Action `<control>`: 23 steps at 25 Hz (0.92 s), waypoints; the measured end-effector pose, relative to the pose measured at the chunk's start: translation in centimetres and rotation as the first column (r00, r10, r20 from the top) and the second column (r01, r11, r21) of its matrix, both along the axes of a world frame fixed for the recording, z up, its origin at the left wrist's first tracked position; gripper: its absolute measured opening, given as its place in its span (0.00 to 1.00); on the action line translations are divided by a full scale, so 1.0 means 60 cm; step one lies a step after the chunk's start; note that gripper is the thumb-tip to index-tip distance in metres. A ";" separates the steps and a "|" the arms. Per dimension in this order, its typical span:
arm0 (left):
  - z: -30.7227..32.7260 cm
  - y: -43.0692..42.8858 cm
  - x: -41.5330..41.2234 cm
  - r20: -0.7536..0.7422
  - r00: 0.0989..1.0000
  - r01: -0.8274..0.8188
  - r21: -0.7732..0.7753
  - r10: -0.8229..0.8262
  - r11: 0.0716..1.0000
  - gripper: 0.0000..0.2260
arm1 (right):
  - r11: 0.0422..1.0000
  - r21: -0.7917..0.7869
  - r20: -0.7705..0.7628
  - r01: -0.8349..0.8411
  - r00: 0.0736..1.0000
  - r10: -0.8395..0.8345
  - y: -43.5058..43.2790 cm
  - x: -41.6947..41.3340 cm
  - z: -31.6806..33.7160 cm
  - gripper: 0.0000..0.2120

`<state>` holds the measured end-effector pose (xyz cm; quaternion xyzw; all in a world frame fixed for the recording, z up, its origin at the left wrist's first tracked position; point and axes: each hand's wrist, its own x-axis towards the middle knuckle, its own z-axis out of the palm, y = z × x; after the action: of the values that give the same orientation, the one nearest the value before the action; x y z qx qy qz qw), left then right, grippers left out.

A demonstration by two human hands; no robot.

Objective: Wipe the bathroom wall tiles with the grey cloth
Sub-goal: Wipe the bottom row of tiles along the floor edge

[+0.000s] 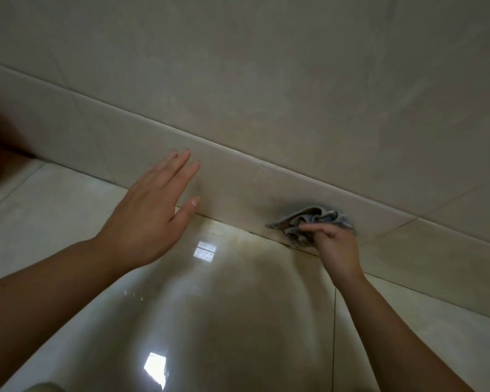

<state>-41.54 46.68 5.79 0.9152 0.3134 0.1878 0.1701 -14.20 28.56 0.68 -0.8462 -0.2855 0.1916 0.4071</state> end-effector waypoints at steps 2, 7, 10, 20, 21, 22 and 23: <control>0.000 0.004 -0.004 0.002 1.000 -0.006 0.009 0.006 1.000 0.30 | 0.981 -0.145 0.094 -0.131 0.985 0.145 0.001 -0.001 -0.004 0.19; 0.000 -0.002 -0.003 -0.017 1.000 0.010 0.022 -0.010 1.000 0.30 | 0.983 0.134 -0.090 -0.123 0.987 0.136 0.037 0.003 0.062 0.19; -0.011 -0.004 0.002 -0.062 0.997 0.047 0.058 -0.043 0.997 0.29 | 0.936 0.262 -0.173 -0.236 0.942 0.286 0.102 -0.030 0.075 0.15; -0.043 0.001 -0.021 -0.143 0.989 0.046 0.056 -0.038 0.997 0.28 | 0.994 -0.016 -0.062 -0.105 0.993 0.104 0.016 0.020 -0.005 0.13; -0.043 0.002 -0.019 -0.139 0.990 0.045 0.056 -0.037 0.997 0.28 | 0.991 0.069 -0.076 -0.112 0.990 0.117 0.032 0.011 0.009 0.12; -0.043 0.003 -0.016 -0.128 0.991 0.047 0.055 -0.039 0.997 0.28 | 0.979 0.139 -0.094 -0.149 0.982 0.163 0.059 -0.005 0.019 0.12; -0.043 0.002 -0.011 -0.118 0.992 0.047 0.052 -0.041 0.998 0.28 | 0.960 0.190 -0.102 -0.208 0.968 0.230 0.090 -0.025 0.022 0.13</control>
<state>-42.20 46.82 3.23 0.9356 0.2973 0.1387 0.1307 -15.70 33.95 1.99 -0.7562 -0.3678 0.2613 0.4739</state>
